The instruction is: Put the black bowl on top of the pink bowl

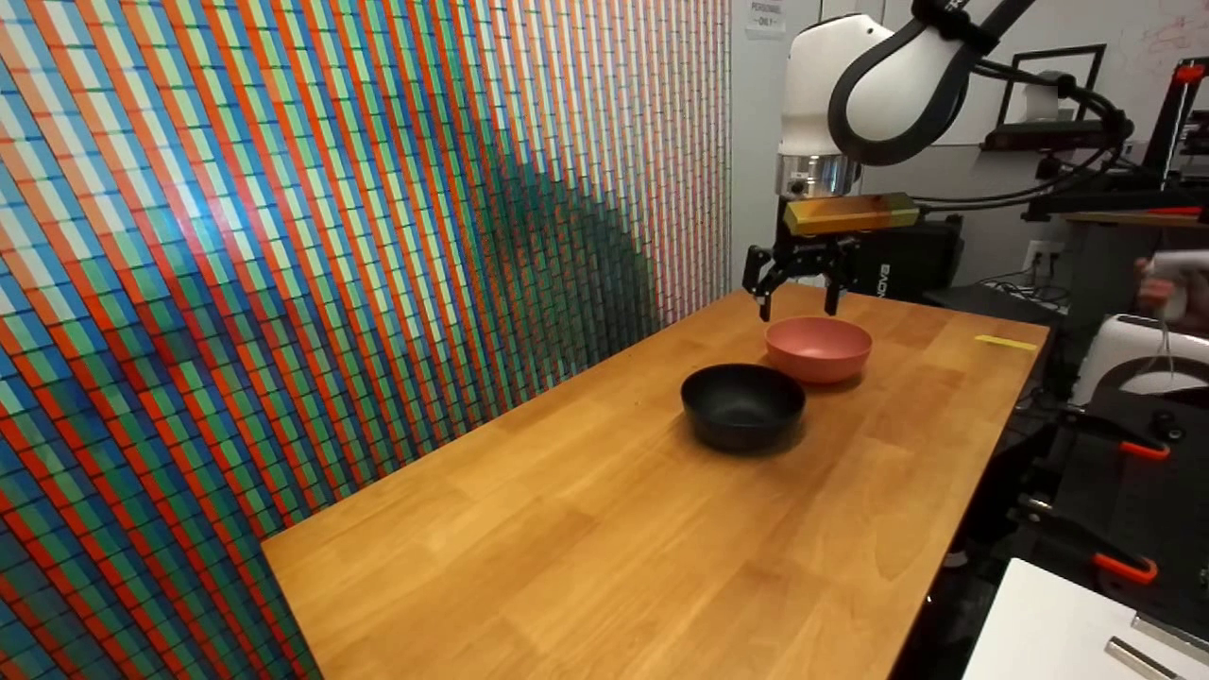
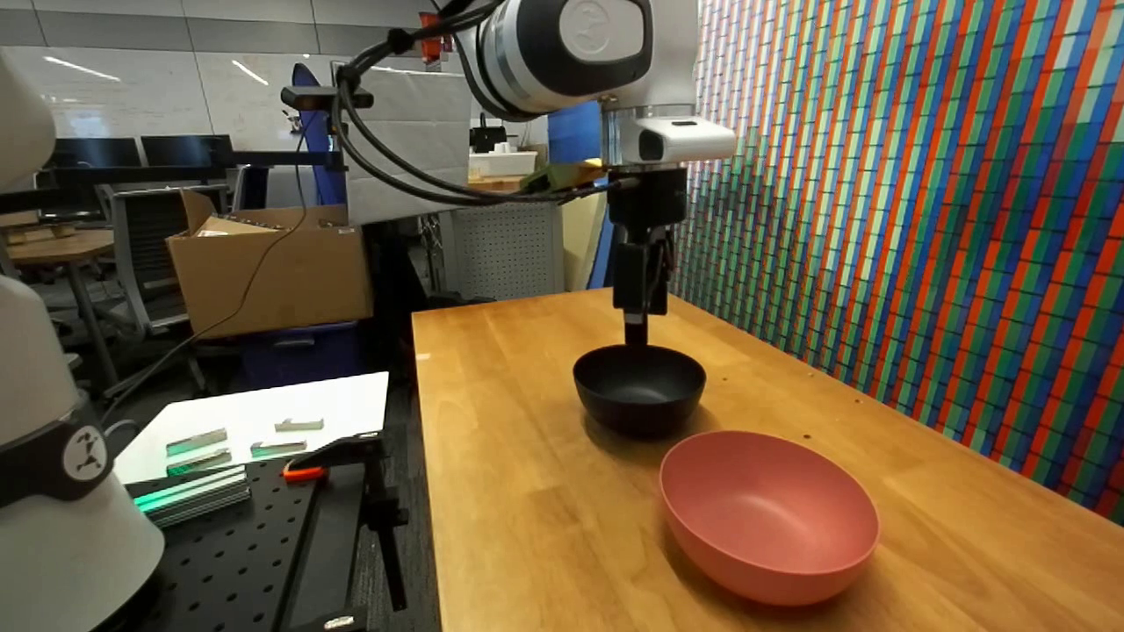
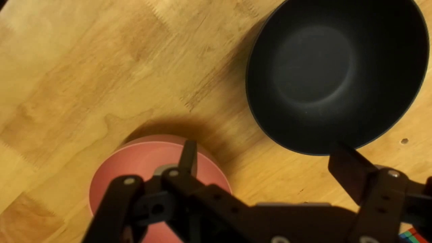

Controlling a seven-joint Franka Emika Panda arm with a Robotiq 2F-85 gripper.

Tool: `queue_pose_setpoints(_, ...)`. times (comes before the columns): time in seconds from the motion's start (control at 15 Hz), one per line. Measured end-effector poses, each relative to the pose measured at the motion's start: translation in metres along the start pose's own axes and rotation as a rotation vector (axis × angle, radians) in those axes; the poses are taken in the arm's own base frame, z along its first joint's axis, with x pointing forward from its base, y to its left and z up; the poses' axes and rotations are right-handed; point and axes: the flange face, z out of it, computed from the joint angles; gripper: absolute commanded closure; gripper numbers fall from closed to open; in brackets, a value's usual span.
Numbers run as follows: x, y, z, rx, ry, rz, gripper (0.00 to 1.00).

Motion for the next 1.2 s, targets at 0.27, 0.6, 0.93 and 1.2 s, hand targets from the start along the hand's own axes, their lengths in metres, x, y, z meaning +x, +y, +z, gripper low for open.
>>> queue_pose_setpoints(0.27, 0.001, 0.002, 0.002, -0.003, -0.002, 0.003, 0.00)
queue_pose_setpoints(0.6, -0.001, 0.002, 0.032, -0.016, 0.011, 0.008, 0.00)
queue_pose_setpoints(0.93, -0.007, -0.001, 0.080, -0.035, 0.053, 0.006, 0.00)
queue_pose_setpoints(1.2, -0.017, -0.003, 0.109, -0.050, 0.059, 0.010, 0.34)
